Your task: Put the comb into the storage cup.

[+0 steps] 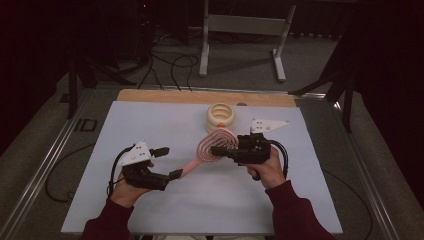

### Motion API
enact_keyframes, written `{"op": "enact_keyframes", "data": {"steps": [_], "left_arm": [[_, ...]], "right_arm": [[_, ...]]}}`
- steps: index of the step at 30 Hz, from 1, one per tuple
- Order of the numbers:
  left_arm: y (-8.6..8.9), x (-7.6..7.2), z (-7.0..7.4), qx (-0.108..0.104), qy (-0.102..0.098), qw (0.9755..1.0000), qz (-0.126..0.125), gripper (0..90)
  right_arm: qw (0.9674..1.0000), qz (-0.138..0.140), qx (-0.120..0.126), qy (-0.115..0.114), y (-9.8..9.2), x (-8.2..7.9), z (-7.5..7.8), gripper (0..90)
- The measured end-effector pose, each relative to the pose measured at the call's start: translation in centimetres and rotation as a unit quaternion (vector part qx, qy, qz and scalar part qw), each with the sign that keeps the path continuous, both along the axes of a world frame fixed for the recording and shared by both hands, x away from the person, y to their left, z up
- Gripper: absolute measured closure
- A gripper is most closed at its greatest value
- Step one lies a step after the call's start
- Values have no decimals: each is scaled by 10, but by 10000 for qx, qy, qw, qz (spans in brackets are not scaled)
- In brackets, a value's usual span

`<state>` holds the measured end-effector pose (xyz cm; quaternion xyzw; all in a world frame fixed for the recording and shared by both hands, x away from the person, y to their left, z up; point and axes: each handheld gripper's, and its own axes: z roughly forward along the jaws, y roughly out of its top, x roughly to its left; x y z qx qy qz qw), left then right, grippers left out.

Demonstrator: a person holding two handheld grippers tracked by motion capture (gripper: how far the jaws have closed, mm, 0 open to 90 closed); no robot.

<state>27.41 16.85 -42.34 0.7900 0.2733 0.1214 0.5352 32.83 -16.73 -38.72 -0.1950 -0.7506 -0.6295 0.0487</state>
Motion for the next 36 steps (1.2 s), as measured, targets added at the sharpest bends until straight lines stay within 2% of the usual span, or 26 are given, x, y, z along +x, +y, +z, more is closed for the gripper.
{"op": "enact_keyframes", "data": {"steps": [9,13,25,32,36], "left_arm": [[11,-1,-1,-35,-160,9986,499,56],[16,-2,-5,-64,-150,9977,663,33],[26,-7,-16,140,-337,9923,1180,15],[32,-11,-26,183,-331,9900,1360,11],[35,-13,-30,196,-297,9896,1396,11]], "right_arm": [[9999,-96,-1,-59,0,3,7,639],[9999,-146,8,-67,-1,5,10,640],[9995,-308,-17,-51,-3,11,15,639],[9991,-419,-39,-54,-4,15,19,640],[9989,-455,-71,-41,-4,17,20,640]]}}
